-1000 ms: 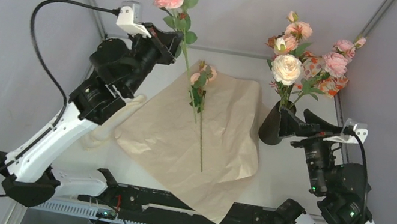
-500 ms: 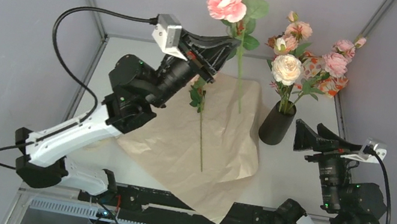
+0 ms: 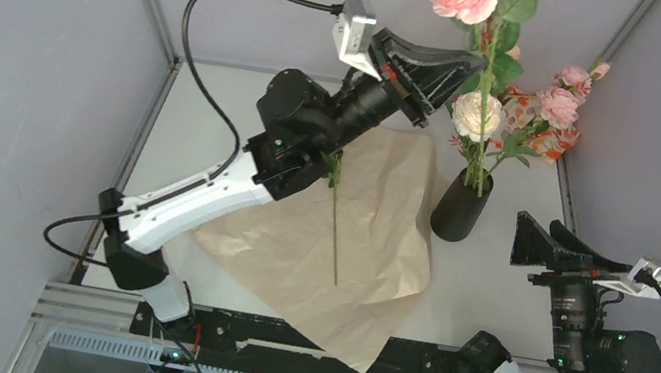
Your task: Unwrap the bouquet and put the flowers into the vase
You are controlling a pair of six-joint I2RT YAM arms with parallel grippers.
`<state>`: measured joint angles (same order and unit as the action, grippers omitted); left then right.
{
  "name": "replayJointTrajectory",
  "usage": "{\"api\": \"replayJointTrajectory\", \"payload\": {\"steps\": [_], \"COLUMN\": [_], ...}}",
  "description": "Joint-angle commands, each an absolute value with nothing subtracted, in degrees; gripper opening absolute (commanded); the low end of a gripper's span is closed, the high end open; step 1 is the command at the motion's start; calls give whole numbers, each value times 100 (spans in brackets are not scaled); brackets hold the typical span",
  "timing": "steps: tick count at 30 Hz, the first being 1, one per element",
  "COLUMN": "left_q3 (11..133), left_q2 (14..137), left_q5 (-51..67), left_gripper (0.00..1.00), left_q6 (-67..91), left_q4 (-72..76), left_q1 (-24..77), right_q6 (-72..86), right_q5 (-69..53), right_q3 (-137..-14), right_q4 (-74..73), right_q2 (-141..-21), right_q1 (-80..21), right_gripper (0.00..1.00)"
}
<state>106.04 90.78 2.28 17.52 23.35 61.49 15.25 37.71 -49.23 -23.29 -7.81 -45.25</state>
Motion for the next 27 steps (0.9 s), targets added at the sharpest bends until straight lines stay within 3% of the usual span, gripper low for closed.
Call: {"api": "replayJointTrajectory", "payload": {"steps": [1, 7, 27], "left_q3": [11604, 12223, 11559], "left_q2": [9726, 10386, 11008], "left_q5": [327, 97, -629], "left_gripper": [0, 0, 0], "left_q6": [2021, 1923, 1698], "left_q4": [2534, 2309, 3115], "left_q1": [6144, 6030, 5520], "right_q6": [1527, 1504, 1538], "right_q5": [3779, 3585, 3219], "right_q3": [-5170, -5181, -5184], "right_q4": [-2521, -2567, -2420], "right_q2": [-702, -665, -1095], "right_q1": [-4432, -4182, -3994], "right_gripper": [90, 91, 91]}}
